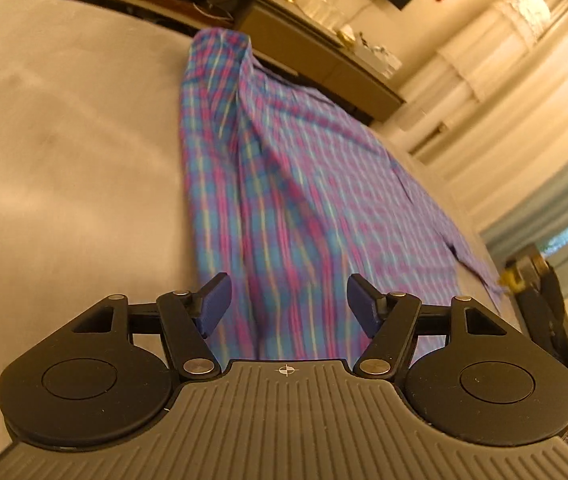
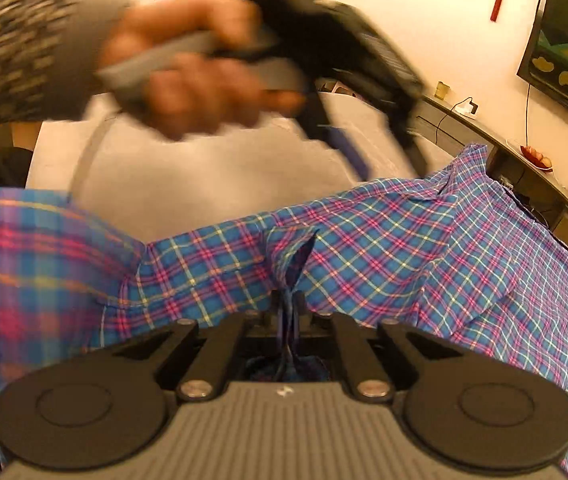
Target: Fold clothes
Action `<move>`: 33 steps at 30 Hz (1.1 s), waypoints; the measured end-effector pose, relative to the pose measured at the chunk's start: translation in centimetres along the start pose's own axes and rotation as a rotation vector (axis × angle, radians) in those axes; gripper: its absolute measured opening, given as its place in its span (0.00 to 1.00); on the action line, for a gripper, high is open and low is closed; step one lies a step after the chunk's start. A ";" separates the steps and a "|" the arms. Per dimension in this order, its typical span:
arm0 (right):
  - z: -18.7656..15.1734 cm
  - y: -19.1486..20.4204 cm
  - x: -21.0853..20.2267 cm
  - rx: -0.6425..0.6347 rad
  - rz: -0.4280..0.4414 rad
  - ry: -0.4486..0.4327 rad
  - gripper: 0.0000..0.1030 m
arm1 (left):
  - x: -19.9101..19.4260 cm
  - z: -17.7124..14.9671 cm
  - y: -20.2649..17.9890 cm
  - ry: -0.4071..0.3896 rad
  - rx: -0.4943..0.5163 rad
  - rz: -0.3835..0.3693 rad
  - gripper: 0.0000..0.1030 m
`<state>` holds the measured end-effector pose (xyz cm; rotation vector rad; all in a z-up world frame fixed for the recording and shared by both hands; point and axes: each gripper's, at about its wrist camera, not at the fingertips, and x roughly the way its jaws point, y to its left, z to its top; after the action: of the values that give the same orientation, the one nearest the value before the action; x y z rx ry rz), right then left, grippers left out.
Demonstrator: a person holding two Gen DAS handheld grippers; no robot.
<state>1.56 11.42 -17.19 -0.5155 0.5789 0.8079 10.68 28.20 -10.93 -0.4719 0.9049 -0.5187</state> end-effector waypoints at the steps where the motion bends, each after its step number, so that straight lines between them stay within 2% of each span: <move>1: 0.1 0.0 -0.1 -0.001 0.005 -0.002 0.08 | -1.0 -1.2 0.0 0.002 -0.004 -0.002 0.56; 6: 0.3 1.0 -1.0 -0.042 0.023 -0.003 0.23 | -6.1 -6.3 -1.0 0.022 0.014 -0.020 0.58; 8: -0.1 1.8 -1.4 -0.065 0.016 0.008 0.23 | -8.1 -8.0 -1.9 0.028 0.045 -0.013 0.61; 11: -0.3 0.9 -2.4 -0.005 0.067 0.022 0.23 | -11.1 -10.5 -2.8 0.036 0.086 0.024 0.61; 14: -1.4 1.7 -5.1 0.023 0.167 0.037 0.23 | -14.6 -12.4 -3.2 0.011 0.096 0.038 0.61; 18: -2.9 2.5 -8.1 0.083 0.362 0.057 0.23 | -19.7 -14.0 -5.5 -0.053 0.150 -0.030 0.61; 20: -3.2 1.2 -9.9 0.158 0.425 0.015 0.26 | -21.3 -13.2 -7.5 -0.099 0.195 -0.047 0.66; 21: -3.1 0.3 -10.9 0.196 0.415 -0.008 0.28 | -21.8 -12.5 -8.6 -0.121 0.217 -0.052 0.68; 23: -3.2 -2.9 -12.5 0.296 0.340 -0.056 0.29 | -21.5 -10.1 -10.3 -0.153 0.245 -0.060 0.70; 26: -6.7 -7.0 -14.2 0.447 0.184 -0.040 0.29 | -17.6 -5.5 -11.3 -0.156 0.269 -0.071 0.73; 29: -10.2 -11.1 -15.9 0.596 0.026 -0.024 0.31 | -11.1 -2.1 -10.2 -0.080 0.288 -0.067 0.73; 31: -12.5 -13.9 -17.1 0.694 -0.081 -0.014 0.31 | -6.2 -1.2 -9.6 0.008 0.272 -0.037 0.72; 32: -13.7 -15.2 -17.7 0.742 -0.135 -0.008 0.35 | -4.2 -1.2 -9.1 0.048 0.261 -0.009 0.70; 33: -14.9 -16.6 -18.3 0.791 -0.189 -0.003 0.46 | -2.5 -1.5 -9.0 0.090 0.253 0.017 0.70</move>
<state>0.30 -17.03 -12.76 0.1579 0.7761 0.3488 6.17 22.44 -4.98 -0.2125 0.9135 -0.6336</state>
